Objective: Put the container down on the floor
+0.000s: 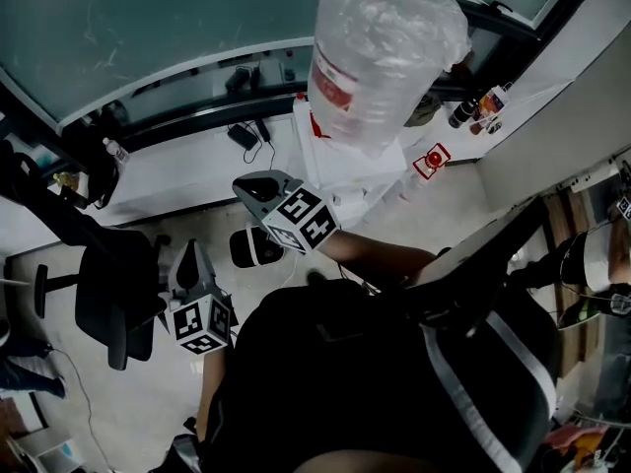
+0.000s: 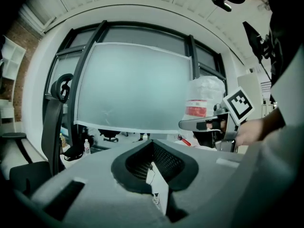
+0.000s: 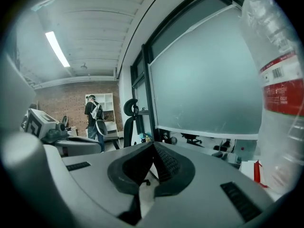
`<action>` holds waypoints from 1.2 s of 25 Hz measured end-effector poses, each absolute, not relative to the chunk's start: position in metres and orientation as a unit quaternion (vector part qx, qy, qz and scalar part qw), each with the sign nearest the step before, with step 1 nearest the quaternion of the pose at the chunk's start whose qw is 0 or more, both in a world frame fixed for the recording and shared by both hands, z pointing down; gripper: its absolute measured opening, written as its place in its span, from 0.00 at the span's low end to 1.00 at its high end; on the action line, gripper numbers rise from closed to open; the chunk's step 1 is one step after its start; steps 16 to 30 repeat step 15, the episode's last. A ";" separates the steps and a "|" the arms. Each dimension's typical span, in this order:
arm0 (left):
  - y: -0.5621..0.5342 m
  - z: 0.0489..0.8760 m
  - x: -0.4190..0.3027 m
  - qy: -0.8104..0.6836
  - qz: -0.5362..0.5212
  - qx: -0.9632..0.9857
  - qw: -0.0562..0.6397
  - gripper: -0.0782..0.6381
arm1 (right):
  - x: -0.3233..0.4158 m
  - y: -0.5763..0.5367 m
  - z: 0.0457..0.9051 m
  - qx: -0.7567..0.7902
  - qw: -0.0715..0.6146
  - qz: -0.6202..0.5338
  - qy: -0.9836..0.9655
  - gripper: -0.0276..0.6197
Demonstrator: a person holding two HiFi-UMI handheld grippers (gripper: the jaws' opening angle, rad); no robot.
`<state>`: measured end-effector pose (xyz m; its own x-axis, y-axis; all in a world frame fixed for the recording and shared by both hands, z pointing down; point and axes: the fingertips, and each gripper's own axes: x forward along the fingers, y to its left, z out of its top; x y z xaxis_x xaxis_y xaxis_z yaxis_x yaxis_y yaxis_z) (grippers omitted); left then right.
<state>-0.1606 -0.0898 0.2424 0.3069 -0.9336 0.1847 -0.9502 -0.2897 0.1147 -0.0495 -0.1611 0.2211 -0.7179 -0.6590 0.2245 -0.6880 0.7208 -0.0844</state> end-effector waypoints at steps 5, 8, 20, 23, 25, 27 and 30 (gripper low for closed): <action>-0.084 0.250 -0.172 -0.607 0.056 0.786 0.107 0.13 | -0.052 -0.158 0.223 0.368 0.091 0.088 -0.921 0.05; -0.082 0.249 -0.174 -0.604 0.055 0.788 0.104 0.13 | -0.054 -0.157 0.222 0.373 0.088 0.088 -0.919 0.05; -0.071 0.252 -0.172 -0.612 0.042 0.782 0.109 0.13 | -0.053 -0.150 0.226 0.368 0.101 0.088 -0.920 0.05; -0.071 0.252 -0.172 -0.612 0.042 0.782 0.109 0.13 | -0.053 -0.150 0.226 0.368 0.101 0.088 -0.920 0.05; -0.071 0.252 -0.172 -0.612 0.042 0.782 0.109 0.13 | -0.053 -0.150 0.226 0.368 0.101 0.088 -0.920 0.05; -0.071 0.252 -0.172 -0.612 0.042 0.782 0.109 0.13 | -0.053 -0.150 0.226 0.368 0.101 0.088 -0.920 0.05; -0.071 0.252 -0.172 -0.612 0.042 0.782 0.109 0.13 | -0.053 -0.150 0.226 0.368 0.101 0.088 -0.920 0.05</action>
